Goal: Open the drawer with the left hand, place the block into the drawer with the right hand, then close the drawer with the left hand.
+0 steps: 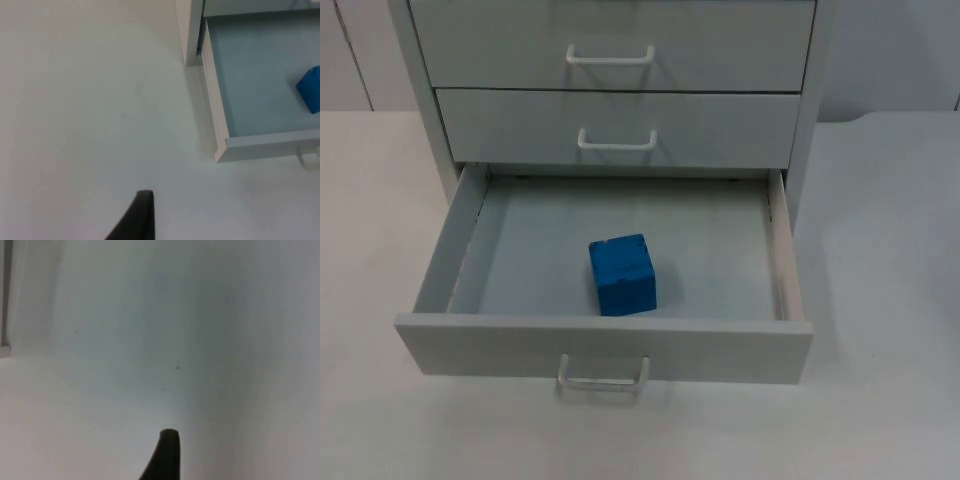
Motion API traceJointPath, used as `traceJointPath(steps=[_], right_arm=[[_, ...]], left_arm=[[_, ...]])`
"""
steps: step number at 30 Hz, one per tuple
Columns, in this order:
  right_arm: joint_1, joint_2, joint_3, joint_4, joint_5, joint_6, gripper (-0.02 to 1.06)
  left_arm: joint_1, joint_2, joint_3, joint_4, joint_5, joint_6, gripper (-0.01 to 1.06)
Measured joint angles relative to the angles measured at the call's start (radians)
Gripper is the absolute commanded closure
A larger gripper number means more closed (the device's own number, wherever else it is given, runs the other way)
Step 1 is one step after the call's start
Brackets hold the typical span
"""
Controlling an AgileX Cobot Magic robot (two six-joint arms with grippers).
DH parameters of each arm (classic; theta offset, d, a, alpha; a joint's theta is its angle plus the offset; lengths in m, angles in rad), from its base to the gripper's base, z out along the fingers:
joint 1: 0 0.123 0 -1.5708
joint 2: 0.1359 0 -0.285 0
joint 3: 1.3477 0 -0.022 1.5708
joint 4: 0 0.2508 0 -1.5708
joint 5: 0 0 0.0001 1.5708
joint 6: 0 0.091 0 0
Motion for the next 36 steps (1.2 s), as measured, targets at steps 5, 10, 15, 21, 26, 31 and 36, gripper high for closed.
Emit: traceJointPath(steps=[5, 10, 15, 21, 26, 31, 36], right_arm=[[0.0, 0.0, 0.0, -0.011, 0.0, -0.004, 0.25], [0.0, 0.0, 0.0, -0.011, 0.0, -0.009, -0.01], [0.0, 0.0, 0.0, -0.011, 0.0, -0.009, -0.01], [0.0, 0.0, 0.0, -0.011, 0.0, -0.009, -0.01], [0.0, 0.0, 0.0, -0.011, 0.0, -0.013, -0.01], [0.0, 0.0, 0.0, -0.011, 0.0, -0.013, -0.01], [0.0, 0.0, 0.0, -0.011, 0.0, -0.013, -0.01]], left_arm=[[0.0, 0.0, 0.0, 0.0, 0.0, 0.002, 0.0], [0.0, 0.019, 0.0, -0.014, 0.0, 0.061, 0.0], [0.0, 0.12, -0.018, -0.14, 0.01, 0.182, 0.3], [0.0, 0.311, -0.148, -0.272, 0.09, 0.312, 0.87], [-0.044, 0.458, -0.201, -0.392, 0.115, 0.496, 1.05], [-0.191, 0.521, -0.201, -0.368, 0.045, 0.525, 1.05], [-0.408, 0.579, -0.203, -0.16, -0.046, 0.441, 1.05]])
